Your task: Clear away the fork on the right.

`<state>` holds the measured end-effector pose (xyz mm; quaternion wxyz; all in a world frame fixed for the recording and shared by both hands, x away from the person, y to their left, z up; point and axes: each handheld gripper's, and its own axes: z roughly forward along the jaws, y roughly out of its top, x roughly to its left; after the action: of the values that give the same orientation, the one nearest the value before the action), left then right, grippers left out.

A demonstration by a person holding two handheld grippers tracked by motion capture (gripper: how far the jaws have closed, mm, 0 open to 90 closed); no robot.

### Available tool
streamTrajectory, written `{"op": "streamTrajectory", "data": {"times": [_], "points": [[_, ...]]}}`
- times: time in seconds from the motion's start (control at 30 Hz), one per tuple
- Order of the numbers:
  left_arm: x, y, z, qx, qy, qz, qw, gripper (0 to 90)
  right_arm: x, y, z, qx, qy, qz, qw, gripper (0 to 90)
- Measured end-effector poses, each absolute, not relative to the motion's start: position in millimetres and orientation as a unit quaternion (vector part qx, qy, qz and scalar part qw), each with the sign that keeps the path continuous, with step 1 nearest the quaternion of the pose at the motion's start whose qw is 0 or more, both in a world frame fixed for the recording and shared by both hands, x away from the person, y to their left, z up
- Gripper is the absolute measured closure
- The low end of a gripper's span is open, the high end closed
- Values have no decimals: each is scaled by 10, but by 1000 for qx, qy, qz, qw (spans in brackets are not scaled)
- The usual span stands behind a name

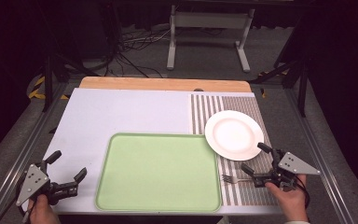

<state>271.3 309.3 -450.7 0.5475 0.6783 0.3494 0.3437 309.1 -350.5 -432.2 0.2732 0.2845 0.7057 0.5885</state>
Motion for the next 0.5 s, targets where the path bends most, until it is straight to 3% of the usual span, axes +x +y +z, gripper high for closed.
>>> {"op": "streamTrajectory", "data": {"times": [0.5], "points": [[2718,3096,-4516,677,352,345,546,3,3245,-3462,-4036,274,774,514,247,55]]}}
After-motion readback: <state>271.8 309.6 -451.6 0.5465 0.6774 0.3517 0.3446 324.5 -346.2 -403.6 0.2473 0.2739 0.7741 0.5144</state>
